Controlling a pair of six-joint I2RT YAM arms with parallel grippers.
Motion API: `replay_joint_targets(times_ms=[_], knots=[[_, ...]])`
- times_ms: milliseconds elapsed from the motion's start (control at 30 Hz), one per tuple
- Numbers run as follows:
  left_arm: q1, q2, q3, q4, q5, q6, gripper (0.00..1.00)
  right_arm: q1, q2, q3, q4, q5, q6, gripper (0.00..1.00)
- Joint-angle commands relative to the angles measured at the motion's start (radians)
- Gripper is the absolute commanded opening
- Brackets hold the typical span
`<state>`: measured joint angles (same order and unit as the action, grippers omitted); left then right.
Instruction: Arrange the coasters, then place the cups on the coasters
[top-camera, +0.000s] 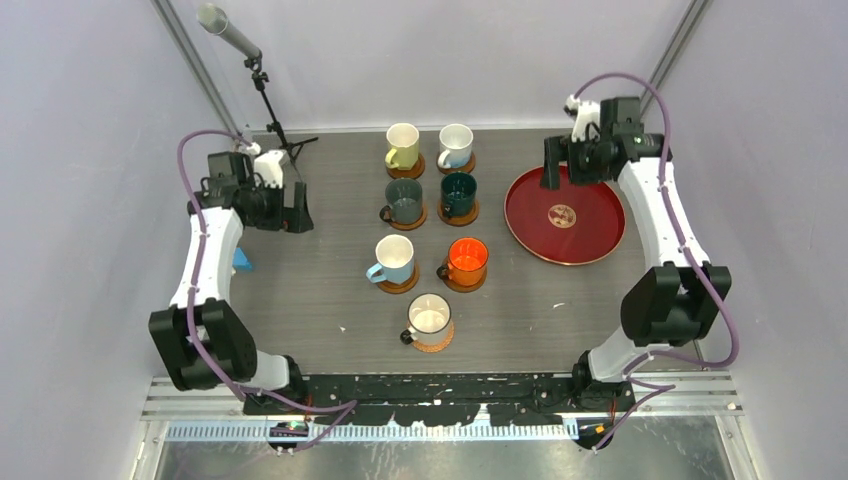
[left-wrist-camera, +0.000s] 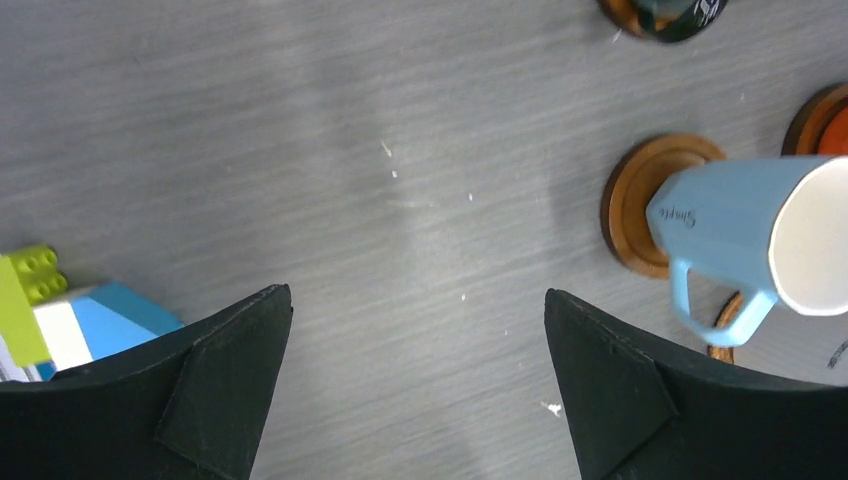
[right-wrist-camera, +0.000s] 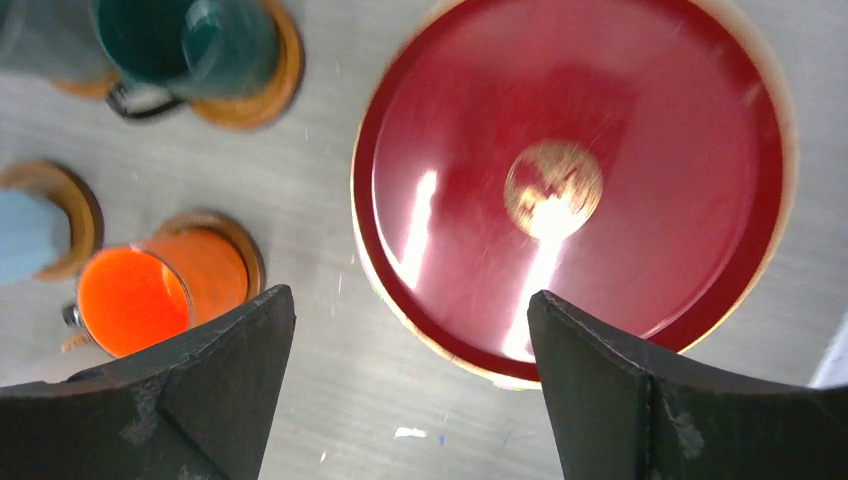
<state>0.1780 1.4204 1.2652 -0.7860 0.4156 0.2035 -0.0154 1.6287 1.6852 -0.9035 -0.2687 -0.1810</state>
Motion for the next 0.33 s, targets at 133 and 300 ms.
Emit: replay_joint_targets(times_ms=[133,300], knots=[[0.011,-0.087,-0.155,0.081,0.002,0.018,1.0,-0.056,-0.127,-0.359,0.153,-0.074,-0.011,0.91],[0.011,-0.066,-0.148,0.087,-0.002,-0.002,1.0,-0.077,-0.113,-0.387,0.172,-0.109,0.004,0.91]])
